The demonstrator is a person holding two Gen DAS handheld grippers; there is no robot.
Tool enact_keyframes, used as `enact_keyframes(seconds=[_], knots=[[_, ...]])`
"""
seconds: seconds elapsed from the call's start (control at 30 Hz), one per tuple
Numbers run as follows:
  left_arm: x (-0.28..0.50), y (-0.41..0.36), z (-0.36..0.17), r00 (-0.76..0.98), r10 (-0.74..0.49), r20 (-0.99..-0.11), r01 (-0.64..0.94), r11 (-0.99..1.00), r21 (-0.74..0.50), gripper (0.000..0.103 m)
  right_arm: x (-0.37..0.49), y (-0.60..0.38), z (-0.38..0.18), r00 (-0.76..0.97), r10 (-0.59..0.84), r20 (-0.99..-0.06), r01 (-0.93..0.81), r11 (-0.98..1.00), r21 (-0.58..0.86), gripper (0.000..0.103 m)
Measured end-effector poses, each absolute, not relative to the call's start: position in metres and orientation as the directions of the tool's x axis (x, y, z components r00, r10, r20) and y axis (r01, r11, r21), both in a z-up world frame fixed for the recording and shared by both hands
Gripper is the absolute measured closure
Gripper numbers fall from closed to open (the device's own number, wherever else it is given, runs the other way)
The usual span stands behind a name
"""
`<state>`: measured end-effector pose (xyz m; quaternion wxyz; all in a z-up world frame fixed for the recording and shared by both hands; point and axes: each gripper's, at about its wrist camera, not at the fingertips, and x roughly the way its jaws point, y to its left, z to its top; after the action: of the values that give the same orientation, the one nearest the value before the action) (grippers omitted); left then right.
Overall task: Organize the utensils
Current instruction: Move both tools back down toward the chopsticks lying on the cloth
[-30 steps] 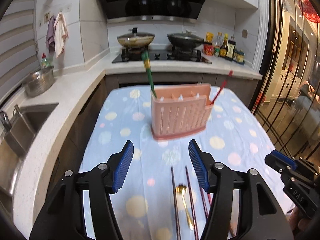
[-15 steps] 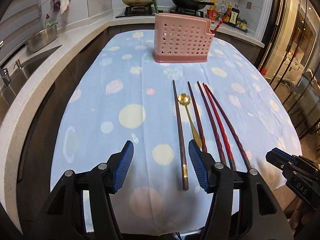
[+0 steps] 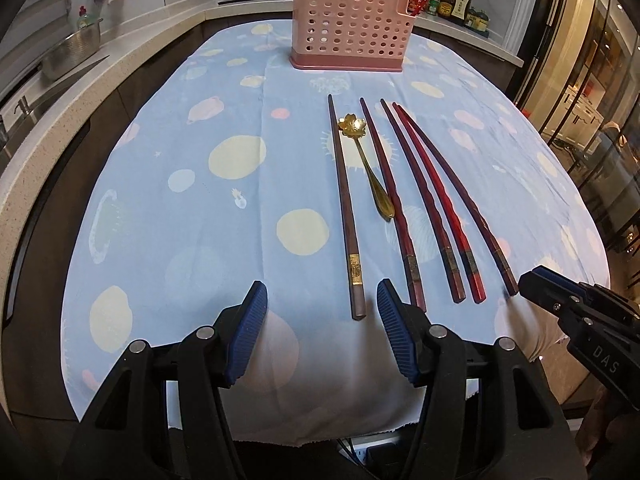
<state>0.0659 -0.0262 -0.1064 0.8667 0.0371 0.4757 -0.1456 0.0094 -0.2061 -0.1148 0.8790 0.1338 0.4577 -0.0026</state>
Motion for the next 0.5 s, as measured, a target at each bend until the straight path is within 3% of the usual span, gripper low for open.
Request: enact_keyframes(seconds=[0.5], knots=[[0.074,-0.027,-0.118,0.495,-0.217,-0.841,0.286,0.955,-0.078,0.06,0.018,-0.2,-0.127,0.556,0.122,-0.822,0.121,0.967,0.225,0.083]])
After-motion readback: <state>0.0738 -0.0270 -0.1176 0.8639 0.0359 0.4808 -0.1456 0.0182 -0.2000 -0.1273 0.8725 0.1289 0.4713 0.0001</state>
